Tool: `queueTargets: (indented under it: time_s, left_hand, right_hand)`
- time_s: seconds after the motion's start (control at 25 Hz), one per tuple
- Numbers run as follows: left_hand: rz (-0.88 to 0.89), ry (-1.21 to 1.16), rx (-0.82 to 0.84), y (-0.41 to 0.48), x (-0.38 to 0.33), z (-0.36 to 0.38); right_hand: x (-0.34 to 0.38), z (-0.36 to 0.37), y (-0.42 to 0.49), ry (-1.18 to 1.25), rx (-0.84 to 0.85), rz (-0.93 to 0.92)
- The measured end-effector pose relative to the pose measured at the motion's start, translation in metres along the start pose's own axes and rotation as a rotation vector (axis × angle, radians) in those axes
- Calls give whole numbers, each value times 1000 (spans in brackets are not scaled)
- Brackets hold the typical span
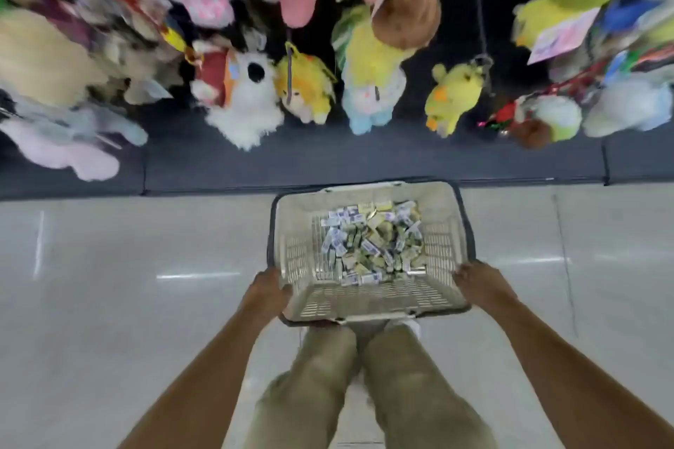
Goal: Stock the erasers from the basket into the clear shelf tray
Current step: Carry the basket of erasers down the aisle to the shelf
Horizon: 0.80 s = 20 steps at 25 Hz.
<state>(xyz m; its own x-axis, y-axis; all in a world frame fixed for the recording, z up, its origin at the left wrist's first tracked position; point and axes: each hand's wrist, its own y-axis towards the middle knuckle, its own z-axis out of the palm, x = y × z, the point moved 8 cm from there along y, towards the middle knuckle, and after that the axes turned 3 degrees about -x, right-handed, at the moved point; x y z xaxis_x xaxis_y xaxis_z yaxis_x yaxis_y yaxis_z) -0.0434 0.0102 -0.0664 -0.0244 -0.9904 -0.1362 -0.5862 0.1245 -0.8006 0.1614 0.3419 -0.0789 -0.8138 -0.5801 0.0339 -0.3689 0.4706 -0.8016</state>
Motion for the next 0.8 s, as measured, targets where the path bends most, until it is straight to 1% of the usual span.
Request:
queueTargets:
  time_s: [0.04,0.12,0.2,0.24,0.32,0.4,0.52,0.56,0.6,0.64,0.68,0.72,0.76,0.8]
  left_hand:
    - [-48,-20,-16,13,7,5]
    - [-138,-61,-71,39,22,16]
    - [-202,-95,-101,64,35,31]
    - [-215,-131,-107,73,39,40]
    - [-244,-241,-112,85,43,52]
    - [-293,-351,-160,92,47,54]
    - [-351,-448,-265,79,46,43]
    - [-363,-546,-270,73,44,36]
    - [-391,-697,-243,66,40,33]
    - [-434,-868,-186,55,34,31]
    - [-460,-987,-118,44,26,28]
    - [-457,-1050,-47,33,14,26]
    - [-428,-1048,15,19,-1,22]
    - [-389,-1027,72,6,-20,22]
  right_hand:
    - [-6,4,15,46,-46,51]
    - [-25,12,41,228,-123,200]
    - [-36,26,64,286,-140,275]
    - [-41,35,71,302,-112,302]
    - [-47,47,80,373,-124,327]
    - [-51,49,82,461,-195,348]
    - [-55,38,65,465,-321,375]
    - [-55,31,60,481,-342,372]
    - [-53,23,55,515,-336,362]
    - [-50,15,53,563,-319,350]
    - [-45,5,49,630,-297,327]
    - [-38,0,44,728,-256,302]
    - [-25,-3,33,823,-200,269]
    - [-10,-4,21,867,-143,226]
